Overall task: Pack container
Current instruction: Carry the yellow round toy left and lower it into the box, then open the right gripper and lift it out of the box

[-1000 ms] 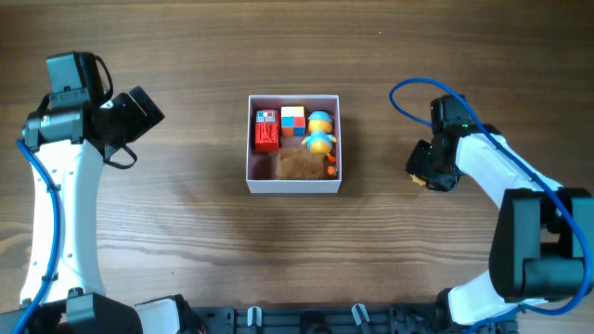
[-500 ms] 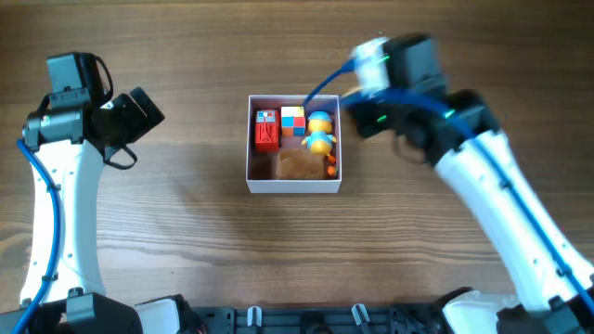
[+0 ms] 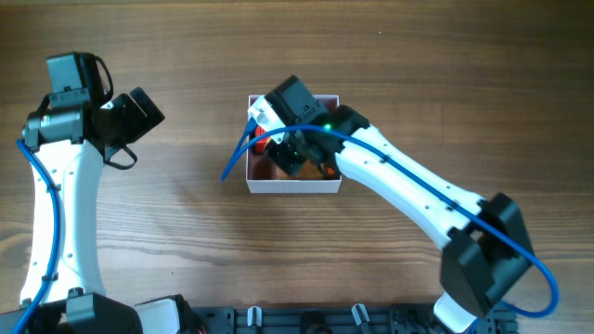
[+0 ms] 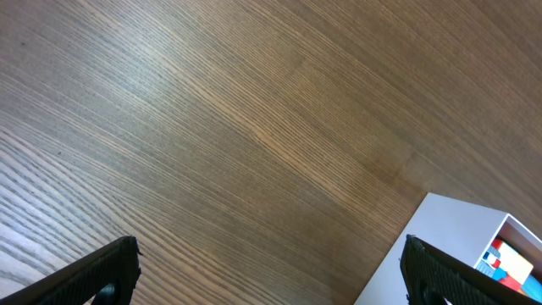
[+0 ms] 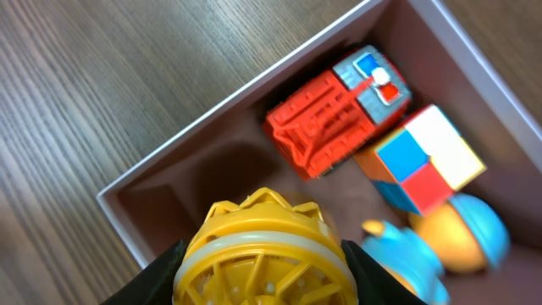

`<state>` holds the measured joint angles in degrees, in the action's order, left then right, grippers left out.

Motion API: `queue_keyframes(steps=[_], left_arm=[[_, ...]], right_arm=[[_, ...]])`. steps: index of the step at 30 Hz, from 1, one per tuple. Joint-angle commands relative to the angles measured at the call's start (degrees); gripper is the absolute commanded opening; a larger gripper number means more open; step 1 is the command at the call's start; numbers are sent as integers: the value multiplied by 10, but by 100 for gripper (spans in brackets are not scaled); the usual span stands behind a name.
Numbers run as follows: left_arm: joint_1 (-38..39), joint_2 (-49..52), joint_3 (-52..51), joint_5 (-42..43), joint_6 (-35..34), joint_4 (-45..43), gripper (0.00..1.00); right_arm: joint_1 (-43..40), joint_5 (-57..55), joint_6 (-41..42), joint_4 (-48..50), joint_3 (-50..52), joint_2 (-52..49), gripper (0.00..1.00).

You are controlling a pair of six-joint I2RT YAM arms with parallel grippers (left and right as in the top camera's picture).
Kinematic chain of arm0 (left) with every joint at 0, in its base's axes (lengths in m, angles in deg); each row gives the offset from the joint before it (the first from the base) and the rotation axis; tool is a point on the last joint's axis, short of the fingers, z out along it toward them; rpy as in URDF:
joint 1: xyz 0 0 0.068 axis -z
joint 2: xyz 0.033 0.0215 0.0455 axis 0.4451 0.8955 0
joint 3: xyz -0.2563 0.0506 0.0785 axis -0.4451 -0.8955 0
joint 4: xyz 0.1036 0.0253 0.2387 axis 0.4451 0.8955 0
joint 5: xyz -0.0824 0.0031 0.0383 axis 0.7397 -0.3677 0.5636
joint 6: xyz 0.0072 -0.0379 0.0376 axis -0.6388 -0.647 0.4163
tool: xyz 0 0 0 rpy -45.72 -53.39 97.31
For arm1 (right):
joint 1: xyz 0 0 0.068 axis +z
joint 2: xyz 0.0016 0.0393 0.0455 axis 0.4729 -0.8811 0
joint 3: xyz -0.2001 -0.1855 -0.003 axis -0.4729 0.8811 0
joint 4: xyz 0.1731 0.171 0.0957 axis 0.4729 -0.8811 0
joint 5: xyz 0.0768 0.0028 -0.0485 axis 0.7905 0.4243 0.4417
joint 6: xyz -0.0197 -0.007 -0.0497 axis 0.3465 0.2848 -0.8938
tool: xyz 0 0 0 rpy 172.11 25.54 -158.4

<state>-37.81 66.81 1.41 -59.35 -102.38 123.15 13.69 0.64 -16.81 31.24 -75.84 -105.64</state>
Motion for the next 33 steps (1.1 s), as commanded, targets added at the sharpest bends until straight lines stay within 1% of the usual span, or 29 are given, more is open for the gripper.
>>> queue_keyframes(steps=[1, 3, 5, 6, 7, 8, 10, 12, 13, 15, 19, 21, 23, 24, 26, 28, 32, 33], left_arm=[[-3, 2, 3, 7, -3, 0, 100], [-3, 2, 3, 7, -3, 0, 100], [-3, 2, 3, 7, -3, 0, 100], [-3, 2, 3, 7, -3, 0, 100], [-3, 2, 3, 7, -3, 0, 100], [-3, 2, 3, 7, -3, 0, 100], [-3, 2, 3, 7, -3, 0, 100], [-3, 2, 3, 7, -3, 0, 100], [-3, 2, 3, 7, -3, 0, 100], [-3, 2, 3, 7, -3, 0, 100], [-3, 2, 3, 7, -3, 0, 100], [-3, 2, 3, 7, -3, 0, 100], [-3, 2, 3, 7, -3, 0, 100], [-3, 2, 3, 7, -3, 0, 100], [-3, 2, 3, 7, -1, 2, 100], [3, 2, 3, 7, 18, 1, 100], [44, 2, 3, 4, 53, -11, 100], [58, 2, 3, 4, 63, -16, 100]], right_arm=[[1, 22, -5, 15, 1, -18, 5], [1, 24, -6, 23, 1, -21, 6], [1, 24, -5, 25, 1, -21, 13], [1, 29, -6, 24, 1, -21, 19], [1, 38, -6, 24, 1, -21, 30], [1, 46, -6, 23, 1, -21, 46], [1, 48, -6, 23, 1, -21, 50], [1, 48, -6, 19, 1, -21, 60], [1, 48, -6, 18, 1, -21, 62], [1, 48, -6, 15, 1, -21, 72], [1, 48, -6, 14, 1, -21, 71], [1, 47, -6, 14, 1, -21, 69], [1, 36, 0, 14, 1, -21, 63], [1, 12, 26, 16, 1, -21, 63], [-2, -52, 102, 17, -2, -14, 68], [-19, -91, 163, 16, -12, 9, 72], [-100, -90, 239, 13, -35, 87, 81], [-134, -85, 256, 11, -35, 112, 90]])
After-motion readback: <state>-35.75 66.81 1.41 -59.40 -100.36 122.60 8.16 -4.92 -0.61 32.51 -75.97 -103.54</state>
